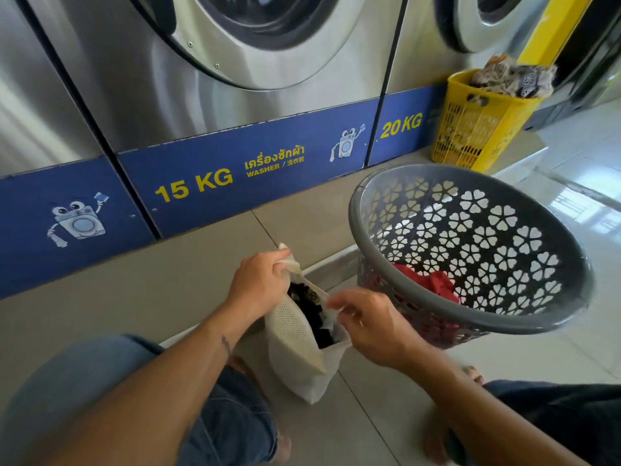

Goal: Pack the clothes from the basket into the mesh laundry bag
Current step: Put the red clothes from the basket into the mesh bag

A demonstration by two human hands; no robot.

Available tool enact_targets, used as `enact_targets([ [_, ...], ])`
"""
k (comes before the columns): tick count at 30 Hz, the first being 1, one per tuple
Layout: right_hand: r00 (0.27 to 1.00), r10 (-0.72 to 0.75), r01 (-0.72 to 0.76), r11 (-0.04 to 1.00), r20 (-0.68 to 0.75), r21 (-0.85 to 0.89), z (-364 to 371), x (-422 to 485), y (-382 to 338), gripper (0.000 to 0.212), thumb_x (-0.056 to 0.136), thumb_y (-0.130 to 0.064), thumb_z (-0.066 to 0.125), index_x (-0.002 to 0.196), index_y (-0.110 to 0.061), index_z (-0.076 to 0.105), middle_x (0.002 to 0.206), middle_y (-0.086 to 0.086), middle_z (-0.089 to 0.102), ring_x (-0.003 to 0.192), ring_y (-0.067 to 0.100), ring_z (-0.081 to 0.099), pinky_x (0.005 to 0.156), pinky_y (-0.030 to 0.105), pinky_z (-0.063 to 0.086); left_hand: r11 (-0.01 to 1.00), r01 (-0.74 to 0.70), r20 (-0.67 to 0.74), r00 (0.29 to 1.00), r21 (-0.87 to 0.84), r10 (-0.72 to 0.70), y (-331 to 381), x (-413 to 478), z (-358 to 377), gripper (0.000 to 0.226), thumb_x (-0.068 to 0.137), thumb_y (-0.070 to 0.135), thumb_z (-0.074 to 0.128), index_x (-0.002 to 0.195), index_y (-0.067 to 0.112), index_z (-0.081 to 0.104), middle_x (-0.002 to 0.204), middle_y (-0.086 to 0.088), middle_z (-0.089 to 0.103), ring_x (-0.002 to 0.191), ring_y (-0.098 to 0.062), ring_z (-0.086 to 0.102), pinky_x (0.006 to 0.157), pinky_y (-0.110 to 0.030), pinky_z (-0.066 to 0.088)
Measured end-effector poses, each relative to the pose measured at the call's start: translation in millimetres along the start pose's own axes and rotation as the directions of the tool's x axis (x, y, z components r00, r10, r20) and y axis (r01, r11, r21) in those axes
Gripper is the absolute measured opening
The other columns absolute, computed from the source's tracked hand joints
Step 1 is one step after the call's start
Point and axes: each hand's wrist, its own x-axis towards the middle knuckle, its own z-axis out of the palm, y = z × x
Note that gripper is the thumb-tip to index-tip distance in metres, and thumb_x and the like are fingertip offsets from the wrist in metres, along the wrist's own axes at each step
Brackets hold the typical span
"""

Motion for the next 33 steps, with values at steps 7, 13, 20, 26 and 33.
enact_targets([
  [7, 0.967, 0.115, -0.070, 0.978, -0.226, 0.199, -107.0, 26.7, 9.5, 0.028, 0.094, -0.004, 0.063, 0.107, -0.026, 0.074, 0.097, -0.008, 0.076, 0.091, 0.010, 0.073, 0.083, 0.035, 0.062, 0.997, -0.056, -0.036, 0.998, -0.049, 0.054, 39.3, 8.9, 17.6, 0.038, 0.099, 0.017, 0.043, 0.131, 0.023, 0.063, 0.128, -0.006, 0.067, 0.116, -0.030, 0.060, 0.099, -0.036, 0.047],
  [13, 0.914, 0.395, -0.382, 0.915, 0.096, -0.132, -137.7, 43.4, 79.2, 0.038, 0.092, -0.012, 0.062, 0.126, -0.031, 0.062, 0.108, -0.004, 0.069, 0.093, 0.020, 0.070, 0.083, 0.041, 0.062, 0.995, -0.024, -0.131, 0.991, -0.092, 0.011, 52.7, 27.5, 23.8, 0.036, 0.096, 0.015, 0.048, 0.127, 0.021, 0.067, 0.123, -0.009, 0.069, 0.114, -0.033, 0.061, 0.097, -0.040, 0.048],
  [20, 0.688, 0.543, -0.328, 0.825, 0.482, -0.461, -110.0, 85.7, 133.2, 0.072, 0.087, -0.013, 0.064, 0.151, -0.033, 0.038, 0.137, 0.005, 0.059, 0.112, 0.025, 0.062, 0.087, 0.039, 0.057, 0.993, 0.026, -0.124, 0.991, -0.118, -0.041, 66.4, 58.0, 41.5, 0.035, 0.099, 0.016, 0.048, 0.129, 0.021, 0.065, 0.129, 0.000, 0.066, 0.123, -0.024, 0.057, 0.103, -0.032, 0.043],
  [26, 0.651, 0.628, -0.158, 0.661, 0.426, -0.733, -83.1, 137.3, 194.0, 0.081, 0.079, -0.030, 0.076, 0.151, -0.028, 0.039, 0.123, 0.007, 0.062, 0.097, 0.025, 0.060, 0.075, 0.035, 0.052, 0.995, -0.008, -0.087, 0.996, -0.095, 0.000, 76.6, 76.9, 55.4, 0.035, 0.098, 0.020, 0.047, 0.127, 0.025, 0.066, 0.123, 0.004, 0.070, 0.119, -0.021, 0.060, 0.104, -0.036, 0.046],
  [33, 0.492, 0.769, -0.176, 0.548, 0.409, -0.817, -36.7, 148.3, 272.9, 0.132, 0.068, -0.055, 0.086, 0.159, -0.042, -0.009, 0.165, 0.017, 0.017, 0.140, 0.040, 0.043, 0.106, 0.048, 0.047, 0.997, -0.028, -0.014, 1.000, -0.066, 0.027, 80.1, 80.3, 53.4, 0.036, 0.097, 0.029, 0.048, 0.128, 0.033, 0.065, 0.116, 0.009, 0.072, 0.110, -0.017, 0.064, 0.095, -0.036, 0.051],
])
